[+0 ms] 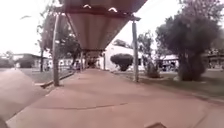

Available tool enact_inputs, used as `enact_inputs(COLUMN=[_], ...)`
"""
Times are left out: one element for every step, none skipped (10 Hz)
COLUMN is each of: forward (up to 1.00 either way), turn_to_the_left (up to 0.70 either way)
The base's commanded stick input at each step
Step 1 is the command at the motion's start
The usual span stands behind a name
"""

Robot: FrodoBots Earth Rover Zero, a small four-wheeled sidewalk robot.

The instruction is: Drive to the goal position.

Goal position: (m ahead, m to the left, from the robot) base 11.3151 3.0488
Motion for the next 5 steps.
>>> enact_inputs(forward=[0.70,0.70,0.70,0.70,0.70], turn_to_the_left=[0.00,0.00,0.00,0.00,0.00])
